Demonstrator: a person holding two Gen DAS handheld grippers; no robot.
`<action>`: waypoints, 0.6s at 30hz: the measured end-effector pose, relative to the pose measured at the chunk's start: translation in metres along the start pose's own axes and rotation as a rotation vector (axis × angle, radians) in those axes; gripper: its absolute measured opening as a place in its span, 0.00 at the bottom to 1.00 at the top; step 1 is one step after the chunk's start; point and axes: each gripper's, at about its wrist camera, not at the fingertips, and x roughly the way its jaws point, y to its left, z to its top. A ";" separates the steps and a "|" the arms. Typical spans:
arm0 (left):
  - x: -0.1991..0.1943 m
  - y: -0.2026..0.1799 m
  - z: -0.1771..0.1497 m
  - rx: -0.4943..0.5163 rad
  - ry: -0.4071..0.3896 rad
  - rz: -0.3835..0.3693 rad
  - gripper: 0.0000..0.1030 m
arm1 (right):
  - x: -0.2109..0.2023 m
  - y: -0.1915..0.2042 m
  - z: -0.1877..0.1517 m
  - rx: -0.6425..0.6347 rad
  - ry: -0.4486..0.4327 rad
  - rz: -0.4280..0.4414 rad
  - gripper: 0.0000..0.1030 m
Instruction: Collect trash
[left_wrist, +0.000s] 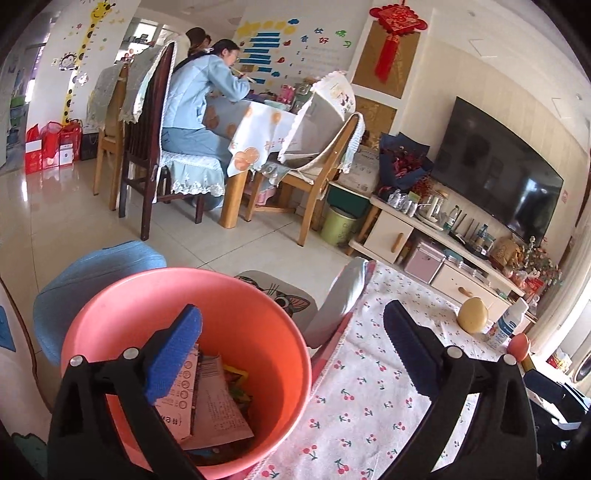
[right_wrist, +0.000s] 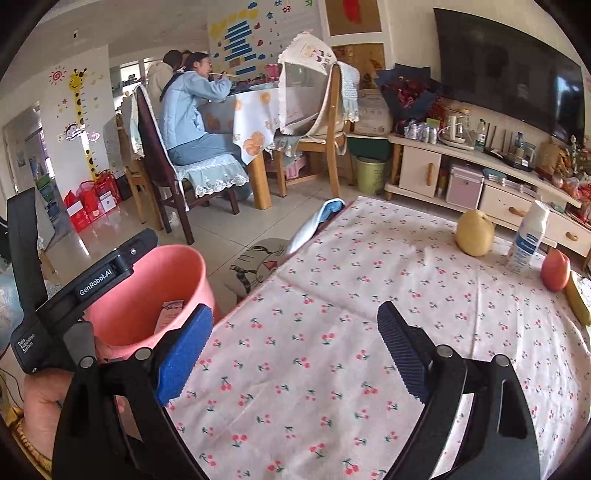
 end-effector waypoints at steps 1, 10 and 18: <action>-0.002 -0.007 -0.002 0.018 -0.003 -0.010 0.96 | -0.004 -0.008 -0.002 0.006 -0.005 -0.014 0.87; -0.015 -0.074 -0.030 0.210 -0.013 -0.110 0.96 | -0.037 -0.067 -0.027 0.049 -0.049 -0.127 0.88; -0.033 -0.132 -0.053 0.368 -0.020 -0.136 0.96 | -0.070 -0.109 -0.040 0.051 -0.116 -0.220 0.89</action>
